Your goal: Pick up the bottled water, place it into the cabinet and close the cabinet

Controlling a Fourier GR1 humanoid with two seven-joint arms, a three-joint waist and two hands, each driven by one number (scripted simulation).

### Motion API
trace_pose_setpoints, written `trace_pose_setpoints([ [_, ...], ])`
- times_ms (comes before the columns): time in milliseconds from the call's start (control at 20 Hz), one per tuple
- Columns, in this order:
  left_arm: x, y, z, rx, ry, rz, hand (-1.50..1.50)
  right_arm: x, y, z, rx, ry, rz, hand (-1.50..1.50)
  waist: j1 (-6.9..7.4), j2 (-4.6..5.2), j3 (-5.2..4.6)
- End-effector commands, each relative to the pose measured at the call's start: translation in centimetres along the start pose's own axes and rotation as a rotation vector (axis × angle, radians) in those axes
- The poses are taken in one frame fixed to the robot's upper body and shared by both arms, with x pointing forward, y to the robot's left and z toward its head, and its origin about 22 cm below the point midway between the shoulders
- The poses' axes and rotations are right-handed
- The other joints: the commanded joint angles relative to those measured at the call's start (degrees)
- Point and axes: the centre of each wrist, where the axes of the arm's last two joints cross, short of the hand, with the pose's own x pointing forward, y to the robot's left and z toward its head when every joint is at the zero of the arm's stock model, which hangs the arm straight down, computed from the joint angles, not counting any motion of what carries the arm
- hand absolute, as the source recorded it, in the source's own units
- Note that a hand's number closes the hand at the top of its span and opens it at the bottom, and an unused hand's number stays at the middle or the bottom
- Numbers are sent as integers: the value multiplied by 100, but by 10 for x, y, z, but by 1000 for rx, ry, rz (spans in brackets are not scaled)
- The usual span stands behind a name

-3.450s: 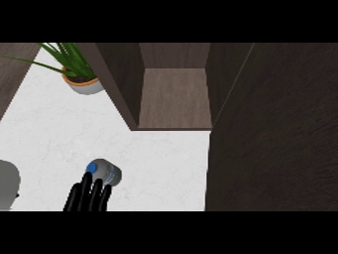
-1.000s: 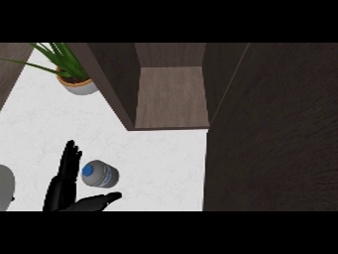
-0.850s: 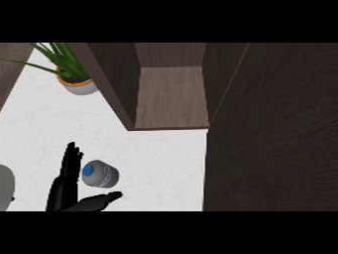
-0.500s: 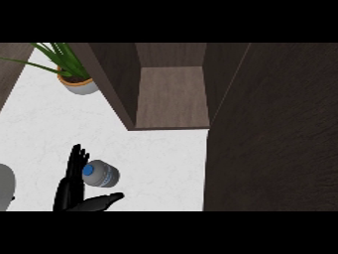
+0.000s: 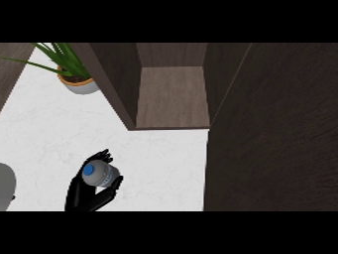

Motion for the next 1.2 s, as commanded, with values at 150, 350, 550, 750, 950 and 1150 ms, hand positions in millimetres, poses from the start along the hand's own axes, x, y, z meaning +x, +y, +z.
trace_pose_setpoints([
  [150, -7, -5, -8, -18, -54, 164, 150, 50, 13, 1, 34, -66, 3, -150, 16, -8, 6],
  [350, -4, -9, -19, -64, -54, 123, 150, 58, 15, -3, 48, -67, -13, -150, 37, -3, 6],
  [550, -4, -16, -18, -62, -153, 98, 150, 58, 23, -2, 27, -87, 0, -150, 35, -7, 3],
  [750, 27, 39, -45, -86, -158, 116, 150, 47, 5, -5, 28, -99, -2, -150, 59, 2, 7],
  [950, 60, 75, -80, -86, -185, 87, 150, 48, 7, 1, 32, -66, 19, -150, -5, 9, 3],
  [1150, 45, 56, -70, -154, -126, 72, 150, 53, 14, 0, 23, -99, 12, -150, 18, -6, 8],
])
